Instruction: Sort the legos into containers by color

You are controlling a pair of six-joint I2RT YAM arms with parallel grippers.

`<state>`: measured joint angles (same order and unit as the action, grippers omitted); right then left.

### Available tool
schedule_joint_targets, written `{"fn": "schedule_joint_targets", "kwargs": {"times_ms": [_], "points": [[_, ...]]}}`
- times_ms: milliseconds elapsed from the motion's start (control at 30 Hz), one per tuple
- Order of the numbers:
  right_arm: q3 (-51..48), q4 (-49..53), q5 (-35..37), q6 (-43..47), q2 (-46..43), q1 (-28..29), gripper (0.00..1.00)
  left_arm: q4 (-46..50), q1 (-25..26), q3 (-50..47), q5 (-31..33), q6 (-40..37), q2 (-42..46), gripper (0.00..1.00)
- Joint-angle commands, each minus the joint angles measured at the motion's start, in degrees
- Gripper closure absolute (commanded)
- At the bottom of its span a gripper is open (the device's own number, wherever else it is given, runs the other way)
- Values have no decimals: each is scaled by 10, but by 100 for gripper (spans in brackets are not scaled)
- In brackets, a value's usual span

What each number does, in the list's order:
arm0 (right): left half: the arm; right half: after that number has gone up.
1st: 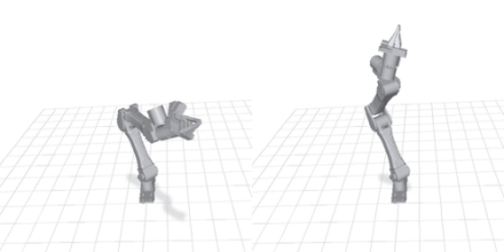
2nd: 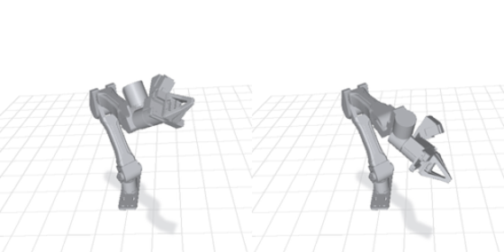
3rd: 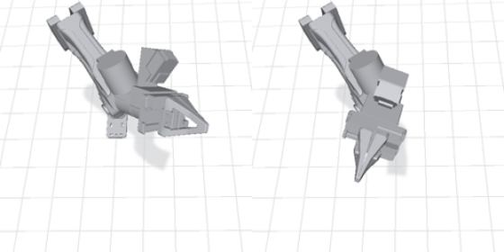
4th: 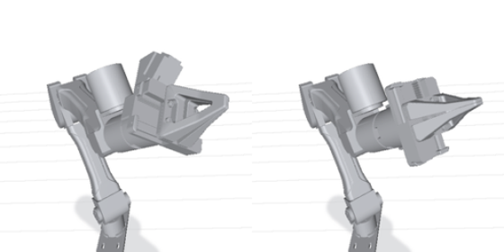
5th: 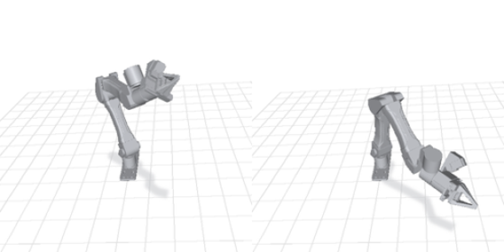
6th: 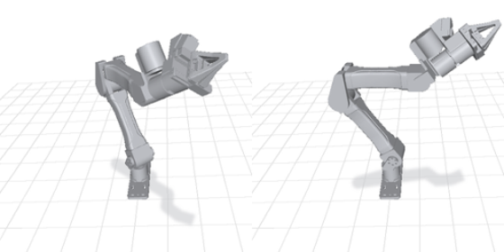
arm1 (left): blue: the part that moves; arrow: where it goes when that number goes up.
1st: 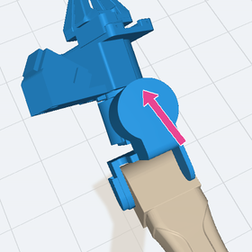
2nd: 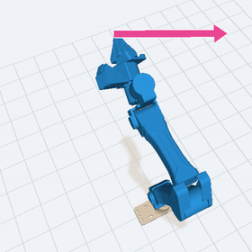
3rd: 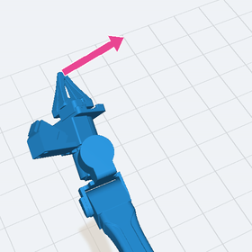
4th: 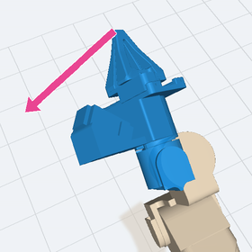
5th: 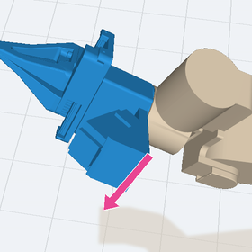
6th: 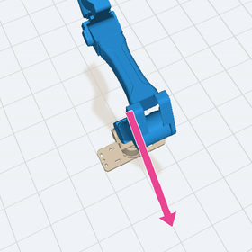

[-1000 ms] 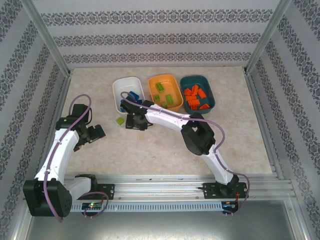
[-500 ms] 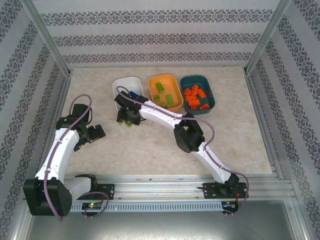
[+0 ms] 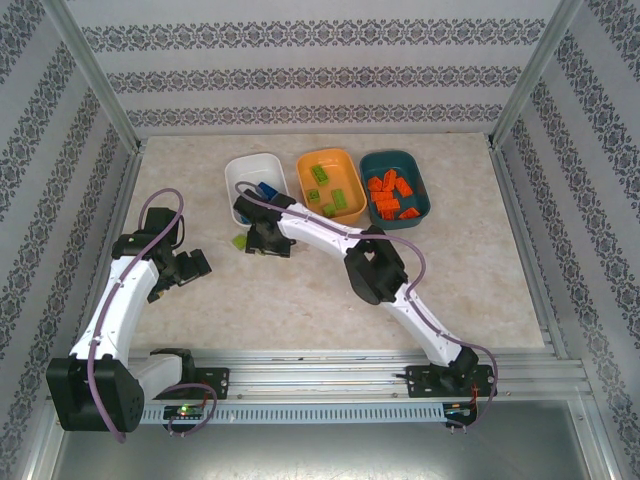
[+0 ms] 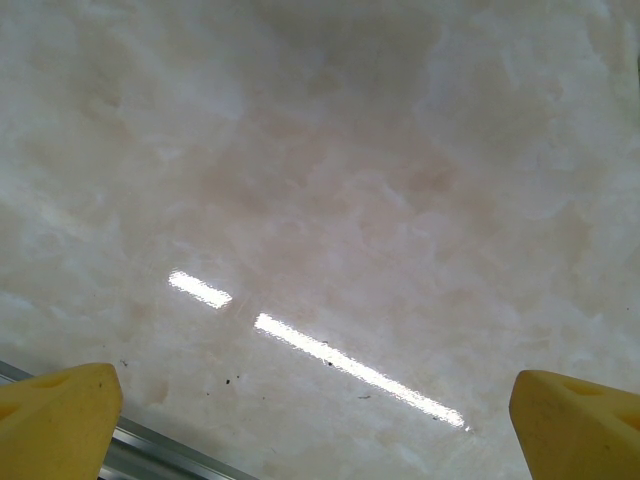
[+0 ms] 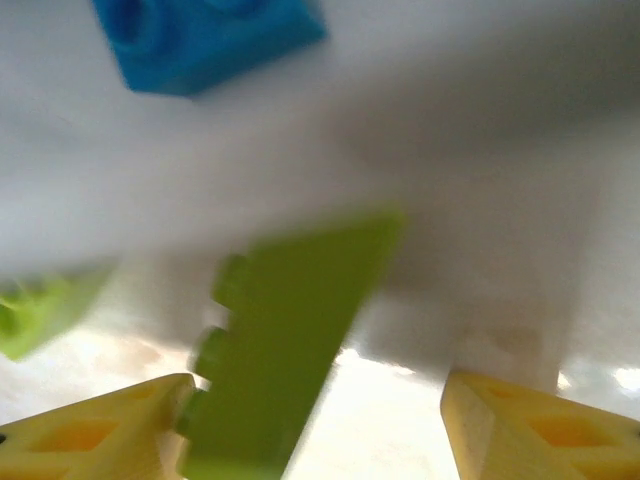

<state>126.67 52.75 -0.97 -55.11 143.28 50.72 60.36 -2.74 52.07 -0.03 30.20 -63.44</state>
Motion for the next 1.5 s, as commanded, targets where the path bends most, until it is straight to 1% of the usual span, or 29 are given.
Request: {"fn": "schedule_joint_targets", "kwargs": {"times_ms": [0, 67, 133, 233, 333, 400, 467, 533, 733, 800, 967, 1100, 1233, 1333, 1467], "points": [[-81, 0, 26, 6, -59, -7, 35, -12, -3, -7, -4, -10, -3, 0], [-120, -26, 19, 2, -73, -16, 37, -13, -3, -9, -7, -10, -4, 0], [-130, -46, 15, 9, -74, -23, 40, -13, -3, -9, -9, -11, -6, 0], [-110, -47, 20, 28, -63, -28, 40, -12, -3, -8, -9, -11, -7, 0], [-76, -48, 10, 55, -46, -31, 40, -11, -3, -8, -8, -10, -6, 0], [-47, -45, -8, 77, -28, -32, 39, -10, -2, -7, -6, -9, -4, 0], [-11, -20, -13, 96, -8, -31, 37, -9, -2, -7, -3, -8, -3, 0], [3, -14, -22, 106, 0, -32, 34, -8, -1, -6, -2, -8, -1, 0], [-15, -43, -37, 103, -9, -32, 24, -7, 3, -6, 2, -6, 0, 0], [-20, -64, -48, 112, -12, -32, 24, -5, 3, -6, 3, -5, 0, 0], [2, -98, -89, 176, 2, -31, 24, -4, 5, -6, 5, -4, -2, 0], [-7, -123, -125, 189, 5, -31, 25, -2, 8, -5, 9, -1, -3, 0], [-11, -138, -160, 203, 3, -18, 25, -2, 9, -5, 10, 0, -4, 0], [-10, -135, -180, 213, -6, 4, 26, -4, 9, -6, 10, 0, -7, 0], [-48, -133, -167, 210, -39, 25, 26, 2, 9, -3, 17, 3, -4, 0]]}}
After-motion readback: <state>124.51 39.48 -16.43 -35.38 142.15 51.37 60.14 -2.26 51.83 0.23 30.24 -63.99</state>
